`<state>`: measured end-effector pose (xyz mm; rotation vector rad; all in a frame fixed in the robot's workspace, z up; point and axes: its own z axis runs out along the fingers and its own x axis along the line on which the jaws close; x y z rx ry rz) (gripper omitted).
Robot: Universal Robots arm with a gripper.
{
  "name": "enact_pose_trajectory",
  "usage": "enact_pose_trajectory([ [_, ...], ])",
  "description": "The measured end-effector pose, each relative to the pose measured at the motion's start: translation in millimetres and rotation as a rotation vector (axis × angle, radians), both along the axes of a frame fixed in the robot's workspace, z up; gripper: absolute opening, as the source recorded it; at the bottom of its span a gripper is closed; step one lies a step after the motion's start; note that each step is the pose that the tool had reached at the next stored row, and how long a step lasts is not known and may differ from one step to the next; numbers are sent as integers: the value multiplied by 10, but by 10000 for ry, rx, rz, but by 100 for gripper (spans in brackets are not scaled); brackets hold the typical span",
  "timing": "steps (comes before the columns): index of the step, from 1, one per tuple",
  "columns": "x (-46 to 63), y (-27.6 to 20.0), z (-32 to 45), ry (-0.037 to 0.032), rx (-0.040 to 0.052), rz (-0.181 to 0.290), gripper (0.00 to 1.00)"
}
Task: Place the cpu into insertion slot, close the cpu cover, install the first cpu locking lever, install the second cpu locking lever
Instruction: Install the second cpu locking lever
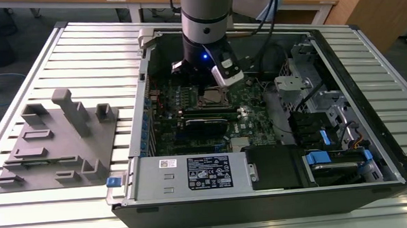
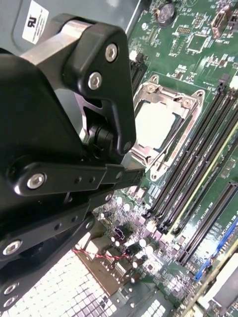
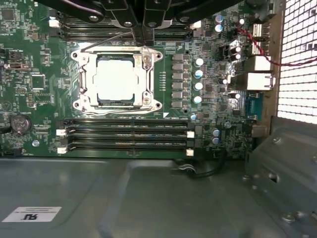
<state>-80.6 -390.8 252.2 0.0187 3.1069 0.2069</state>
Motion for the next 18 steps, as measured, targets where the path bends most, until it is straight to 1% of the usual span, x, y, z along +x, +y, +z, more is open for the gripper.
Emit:
enact_pose_trajectory([
  [7,96,0,0,3,-1,-114,11],
  [12,206,0,0,39,-5,-126,11],
  [15,223,-3,-3,43,-4,-131,11],
  [18,224,-24,-16,43,-4,-132,11],
])
